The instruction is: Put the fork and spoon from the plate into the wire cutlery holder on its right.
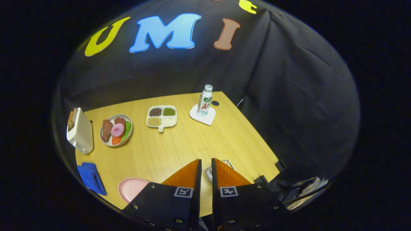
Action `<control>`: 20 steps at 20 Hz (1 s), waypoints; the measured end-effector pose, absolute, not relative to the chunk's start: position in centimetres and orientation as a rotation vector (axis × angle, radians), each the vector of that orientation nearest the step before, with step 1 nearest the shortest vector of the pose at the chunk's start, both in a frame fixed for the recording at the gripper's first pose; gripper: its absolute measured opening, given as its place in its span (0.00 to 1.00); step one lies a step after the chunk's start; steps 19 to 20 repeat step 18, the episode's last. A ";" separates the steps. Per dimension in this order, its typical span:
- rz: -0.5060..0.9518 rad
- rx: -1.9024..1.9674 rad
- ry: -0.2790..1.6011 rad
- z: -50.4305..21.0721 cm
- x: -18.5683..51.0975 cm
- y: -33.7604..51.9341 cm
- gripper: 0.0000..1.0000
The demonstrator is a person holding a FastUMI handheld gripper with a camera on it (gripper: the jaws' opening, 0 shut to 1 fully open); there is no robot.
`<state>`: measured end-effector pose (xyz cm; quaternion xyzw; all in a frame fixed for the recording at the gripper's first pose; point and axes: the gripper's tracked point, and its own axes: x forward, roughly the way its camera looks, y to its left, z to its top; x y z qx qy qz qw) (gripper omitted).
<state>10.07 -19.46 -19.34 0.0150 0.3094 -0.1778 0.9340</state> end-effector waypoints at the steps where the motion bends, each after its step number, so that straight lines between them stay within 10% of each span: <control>1: -0.360 0.019 0.578 -17.7 10.2 -19.0 0.16; 13: -0.169 0.030 -0.062 1.3 7.6 -9.3 0.16; 20: -0.100 0.026 -0.104 1.6 5.9 -7.2 0.16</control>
